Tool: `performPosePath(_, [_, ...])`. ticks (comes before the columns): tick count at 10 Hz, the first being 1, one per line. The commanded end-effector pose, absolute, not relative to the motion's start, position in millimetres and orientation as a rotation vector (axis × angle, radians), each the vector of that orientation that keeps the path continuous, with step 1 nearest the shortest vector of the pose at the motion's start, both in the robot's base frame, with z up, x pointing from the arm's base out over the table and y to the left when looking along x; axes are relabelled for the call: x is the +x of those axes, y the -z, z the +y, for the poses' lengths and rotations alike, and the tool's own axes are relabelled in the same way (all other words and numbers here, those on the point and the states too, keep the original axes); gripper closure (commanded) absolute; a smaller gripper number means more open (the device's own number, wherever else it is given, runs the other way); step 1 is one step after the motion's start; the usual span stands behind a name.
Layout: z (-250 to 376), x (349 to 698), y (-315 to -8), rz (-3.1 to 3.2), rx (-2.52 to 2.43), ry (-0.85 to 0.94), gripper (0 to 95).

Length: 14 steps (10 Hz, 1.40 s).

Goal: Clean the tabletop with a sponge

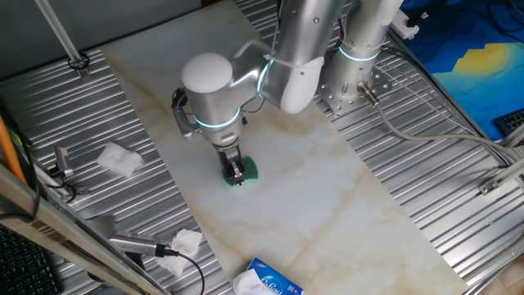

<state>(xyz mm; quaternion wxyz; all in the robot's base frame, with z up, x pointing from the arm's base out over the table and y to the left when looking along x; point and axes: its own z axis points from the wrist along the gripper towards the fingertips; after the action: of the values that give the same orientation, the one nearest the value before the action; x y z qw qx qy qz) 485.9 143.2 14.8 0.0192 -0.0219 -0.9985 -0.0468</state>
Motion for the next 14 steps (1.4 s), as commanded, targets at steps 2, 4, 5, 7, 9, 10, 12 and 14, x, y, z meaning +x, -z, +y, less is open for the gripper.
performPosePath(2, [124, 485, -14, -3.106, -0.016, 0.139, 57.0])
performPosePath(4, [115, 484, -13, -3.109, 0.002, 0.142, 57.0])
performPosePath(5, [109, 483, -12, -3.111, 0.017, 0.144, 57.0])
performPosePath(7, [104, 483, -9, -3.117, 0.031, 0.143, 57.0])
performPosePath(9, [104, 483, -8, -3.121, 0.033, 0.141, 57.0])
performPosePath(10, [105, 484, -8, -3.12, 0.033, 0.138, 57.0])
performPosePath(12, [106, 490, -11, -3.119, 0.033, 0.135, 57.0])
performPosePath(14, [109, 498, -9, -3.124, 0.027, 0.128, 57.0])
